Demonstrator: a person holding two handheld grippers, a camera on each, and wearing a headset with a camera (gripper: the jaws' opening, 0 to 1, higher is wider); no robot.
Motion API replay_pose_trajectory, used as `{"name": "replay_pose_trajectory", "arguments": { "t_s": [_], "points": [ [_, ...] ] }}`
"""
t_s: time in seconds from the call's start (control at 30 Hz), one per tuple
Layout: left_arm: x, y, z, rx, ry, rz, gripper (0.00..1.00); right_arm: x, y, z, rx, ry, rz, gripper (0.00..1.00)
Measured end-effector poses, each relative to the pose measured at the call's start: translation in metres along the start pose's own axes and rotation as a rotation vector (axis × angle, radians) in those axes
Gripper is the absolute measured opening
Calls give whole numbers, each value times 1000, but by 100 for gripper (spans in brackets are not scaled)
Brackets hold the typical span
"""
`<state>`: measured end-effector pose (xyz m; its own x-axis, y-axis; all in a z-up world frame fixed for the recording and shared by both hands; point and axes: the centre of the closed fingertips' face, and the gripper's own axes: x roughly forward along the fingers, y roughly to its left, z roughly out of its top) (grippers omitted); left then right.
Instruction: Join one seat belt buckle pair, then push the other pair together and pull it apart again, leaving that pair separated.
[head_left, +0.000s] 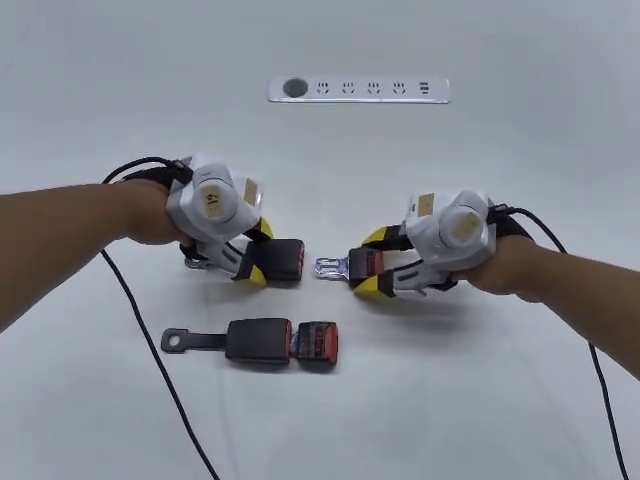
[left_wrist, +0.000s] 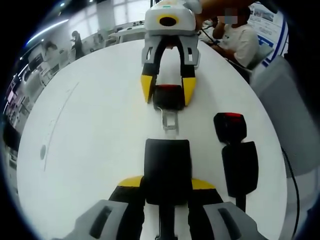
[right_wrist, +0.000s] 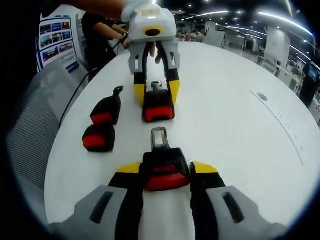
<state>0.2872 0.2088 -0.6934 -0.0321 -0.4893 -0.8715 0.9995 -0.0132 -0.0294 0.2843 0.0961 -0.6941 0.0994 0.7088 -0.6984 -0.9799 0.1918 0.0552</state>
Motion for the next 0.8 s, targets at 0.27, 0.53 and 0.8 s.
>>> {"name": "replay_pose_trajectory", "arguments": {
  "t_s": [0.27,0.53,0.8],
  "points": [
    [0,1,-1,2,-2,-1,34,-13,-2,-11,5,11,-6,36],
    [-1,1,0,1,2,1,34,-27,-8,-26,11,16,-15,36],
    [0,1,-2,1,8,1,34,-40,-6,-37,17,31,-28,36]
  ]
}}
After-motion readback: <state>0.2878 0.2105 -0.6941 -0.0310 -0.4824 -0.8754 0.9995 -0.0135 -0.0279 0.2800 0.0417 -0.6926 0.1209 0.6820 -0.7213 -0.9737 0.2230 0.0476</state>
